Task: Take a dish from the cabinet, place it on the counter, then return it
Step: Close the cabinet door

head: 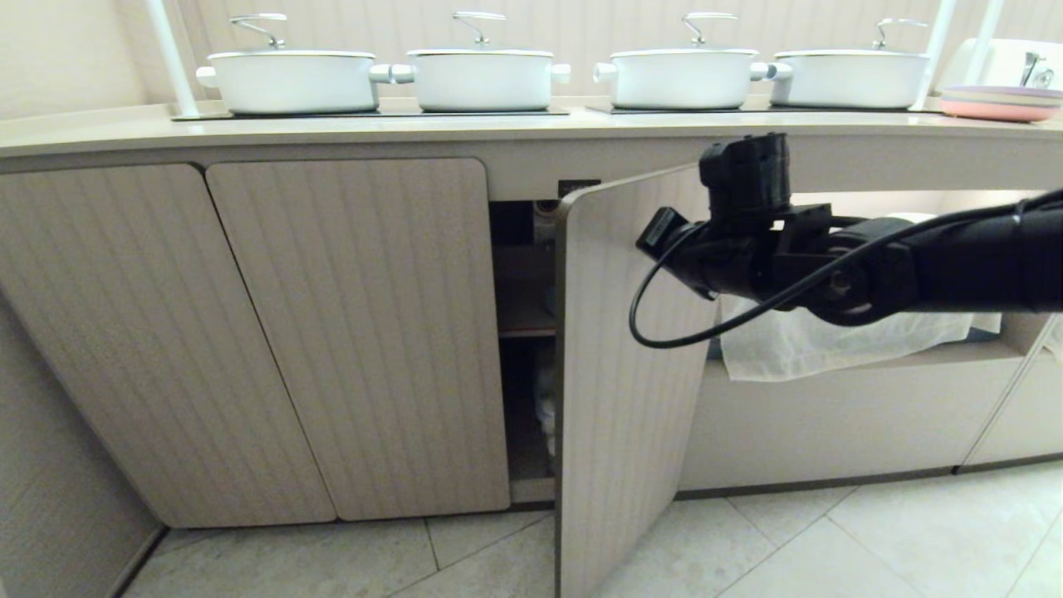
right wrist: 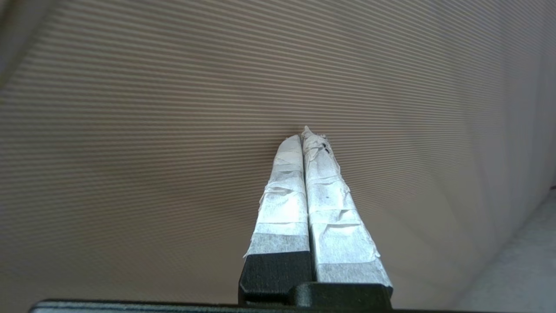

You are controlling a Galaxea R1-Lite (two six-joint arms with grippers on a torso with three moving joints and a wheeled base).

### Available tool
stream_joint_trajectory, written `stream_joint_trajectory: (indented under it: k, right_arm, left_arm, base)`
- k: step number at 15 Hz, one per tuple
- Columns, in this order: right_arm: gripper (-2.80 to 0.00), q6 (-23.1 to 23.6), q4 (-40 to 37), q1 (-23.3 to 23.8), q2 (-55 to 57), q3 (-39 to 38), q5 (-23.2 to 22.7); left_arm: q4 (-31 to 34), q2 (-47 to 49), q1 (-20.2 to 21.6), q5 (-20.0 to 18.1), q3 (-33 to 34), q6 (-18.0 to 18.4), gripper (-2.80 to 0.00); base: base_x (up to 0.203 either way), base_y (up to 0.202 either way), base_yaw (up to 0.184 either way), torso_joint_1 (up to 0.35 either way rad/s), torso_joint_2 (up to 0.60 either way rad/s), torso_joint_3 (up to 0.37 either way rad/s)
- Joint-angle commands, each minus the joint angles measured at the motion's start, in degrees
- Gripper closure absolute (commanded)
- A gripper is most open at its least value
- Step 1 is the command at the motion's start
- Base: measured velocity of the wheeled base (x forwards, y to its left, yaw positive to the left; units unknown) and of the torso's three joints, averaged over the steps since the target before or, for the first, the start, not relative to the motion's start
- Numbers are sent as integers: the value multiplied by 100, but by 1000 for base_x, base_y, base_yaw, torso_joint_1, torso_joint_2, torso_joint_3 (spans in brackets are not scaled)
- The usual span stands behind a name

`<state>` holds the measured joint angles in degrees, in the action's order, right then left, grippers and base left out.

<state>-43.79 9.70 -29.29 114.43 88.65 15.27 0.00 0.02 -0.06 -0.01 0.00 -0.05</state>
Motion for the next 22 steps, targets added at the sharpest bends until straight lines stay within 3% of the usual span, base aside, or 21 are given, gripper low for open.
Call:
stream_joint_trajectory:
  k: [1, 5, 9, 18, 22]
  right_arm:
    - [0, 3, 5, -15, 168, 65, 19]
    - [0, 83, -23, -6, -1, -70, 19]
    - [0, 294, 10, -6, -592, -856, 7]
    - [0, 806, 182, 0, -2845, -3807, -1]
    - [0, 1469, 901, 2, -3734, -5523, -10]
  left_arm:
    - [0, -2, -3, 1, 0, 5, 0]
    - [0, -2, 6, 1, 0, -2, 0]
    - [0, -2, -2, 1, 0, -1, 0]
    - [0, -2, -2, 1, 0, -3, 0]
    - [0, -2, 6, 1, 0, 5, 0]
  base:
    - [0, 0, 0, 0, 0, 0]
    - [0, 0, 0, 0, 0, 0]
    - [0, 0, 0, 0, 0, 0]
    - [0, 0, 0, 0, 0, 0]
    - [0, 0, 0, 0, 0, 0]
